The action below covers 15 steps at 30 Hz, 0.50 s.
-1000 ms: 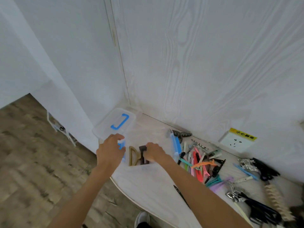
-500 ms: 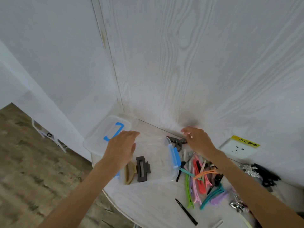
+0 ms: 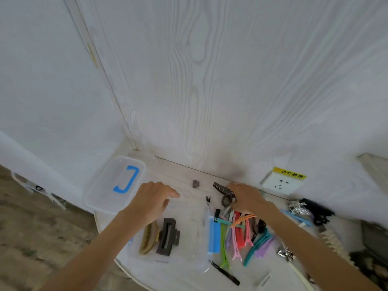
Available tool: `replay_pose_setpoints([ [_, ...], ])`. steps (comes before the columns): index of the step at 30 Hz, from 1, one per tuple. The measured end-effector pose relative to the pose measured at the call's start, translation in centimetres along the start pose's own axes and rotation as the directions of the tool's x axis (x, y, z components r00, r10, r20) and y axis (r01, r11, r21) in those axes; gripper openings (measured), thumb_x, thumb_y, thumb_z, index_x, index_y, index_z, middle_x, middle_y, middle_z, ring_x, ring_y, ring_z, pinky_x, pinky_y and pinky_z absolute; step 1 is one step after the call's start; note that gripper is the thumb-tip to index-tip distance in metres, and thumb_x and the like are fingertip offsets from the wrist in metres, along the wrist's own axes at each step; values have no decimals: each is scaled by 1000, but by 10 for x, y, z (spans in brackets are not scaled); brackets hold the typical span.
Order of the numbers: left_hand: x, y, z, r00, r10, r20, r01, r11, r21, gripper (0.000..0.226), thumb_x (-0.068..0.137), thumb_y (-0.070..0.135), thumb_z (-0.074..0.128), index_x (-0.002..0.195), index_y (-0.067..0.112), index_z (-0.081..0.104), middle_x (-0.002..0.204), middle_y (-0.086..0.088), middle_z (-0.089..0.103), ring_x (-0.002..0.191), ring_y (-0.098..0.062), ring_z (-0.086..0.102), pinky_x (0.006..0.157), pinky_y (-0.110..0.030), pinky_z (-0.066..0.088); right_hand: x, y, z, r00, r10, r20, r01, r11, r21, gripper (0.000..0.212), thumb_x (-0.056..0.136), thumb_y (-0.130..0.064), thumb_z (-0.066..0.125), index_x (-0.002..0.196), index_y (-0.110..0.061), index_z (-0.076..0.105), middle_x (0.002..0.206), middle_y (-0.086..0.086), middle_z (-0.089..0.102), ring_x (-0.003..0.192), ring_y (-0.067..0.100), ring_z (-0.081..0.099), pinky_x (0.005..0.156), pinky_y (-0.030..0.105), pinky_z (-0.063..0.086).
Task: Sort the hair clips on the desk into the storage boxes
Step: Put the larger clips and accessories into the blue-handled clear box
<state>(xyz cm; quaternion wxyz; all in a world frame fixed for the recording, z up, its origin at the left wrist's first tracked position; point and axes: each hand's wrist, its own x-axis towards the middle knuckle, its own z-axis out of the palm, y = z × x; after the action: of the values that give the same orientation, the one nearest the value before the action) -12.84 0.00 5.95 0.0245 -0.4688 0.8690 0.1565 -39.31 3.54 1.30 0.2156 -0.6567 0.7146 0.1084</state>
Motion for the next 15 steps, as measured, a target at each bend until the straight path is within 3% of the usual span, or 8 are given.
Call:
replay_pose_setpoints([
  [3, 5, 0, 1, 998, -43, -37, 43, 999, -3, 34, 94, 19, 52, 124, 35, 58, 127, 16, 60, 113, -3, 58, 98, -21, 40, -15, 1, -17, 992, 70, -106, -26, 930, 367, 40, 86, -25, 60, 123, -22, 46, 115, 3, 63, 97, 21, 61, 79, 30, 48],
  [5, 7, -4, 1, 994, -104, -38, 103, 994, -32, 32, 93, 20, 54, 121, 34, 60, 122, 16, 63, 109, -3, 60, 94, -23, 44, -28, -10, -39, 980, 155, -129, -24, 724, 690, 41, 85, -29, 64, 122, -20, 50, 114, 4, 65, 95, 18, 62, 82, 29, 49],
  [7, 8, -11, -1, 989, -146, 5, 146, 984, -106, 29, 91, 22, 58, 117, 34, 62, 116, 17, 65, 104, 0, 61, 85, -18, 46, -45, -27, -60, 984, 140, -113, 11, 577, 816, 41, 84, -33, 65, 120, -16, 53, 113, 5, 66, 92, 16, 62, 75, 24, 48],
  [9, 6, -16, -2, 983, -164, 86, 178, 964, -196, 28, 90, 22, 60, 115, 34, 62, 112, 19, 66, 100, 2, 60, 81, -16, 44, -66, -52, -70, 999, -32, -34, 46, 694, 718, 38, 86, -33, 63, 118, -14, 54, 109, 3, 66, 87, 15, 64, 71, 20, 50],
  [11, 5, -21, -2, 974, -177, 139, 207, 949, -238, 29, 89, 21, 61, 115, 35, 62, 111, 18, 66, 101, 0, 60, 86, -20, 47, -78, -80, -64, 985, -145, 94, 85, 881, 466, 38, 85, -34, 63, 117, -14, 54, 103, 5, 66, 90, 19, 65, 76, 26, 53],
  [13, 6, -24, -1, 970, -193, 150, 227, 939, -258, 29, 89, 19, 61, 113, 36, 62, 111, 16, 66, 101, -2, 60, 91, -27, 49, -73, -104, -43, 987, -124, 101, 109, 983, 145, 31, 86, -30, 59, 110, -11, 55, 95, 5, 60, 95, 24, 62, 73, 28, 46],
  [15, 6, -25, -1, 971, -195, 142, 225, 943, -247, 29, 89, 19, 60, 114, 35, 61, 114, 15, 65, 101, -4, 60, 91, -27, 49, -61, -124, -19, 993, -99, 65, 101, 994, -31, 25, 87, -18, 53, 109, -6, 54, 102, 9, 58, 102, 26, 59, 73, 30, 41],
])
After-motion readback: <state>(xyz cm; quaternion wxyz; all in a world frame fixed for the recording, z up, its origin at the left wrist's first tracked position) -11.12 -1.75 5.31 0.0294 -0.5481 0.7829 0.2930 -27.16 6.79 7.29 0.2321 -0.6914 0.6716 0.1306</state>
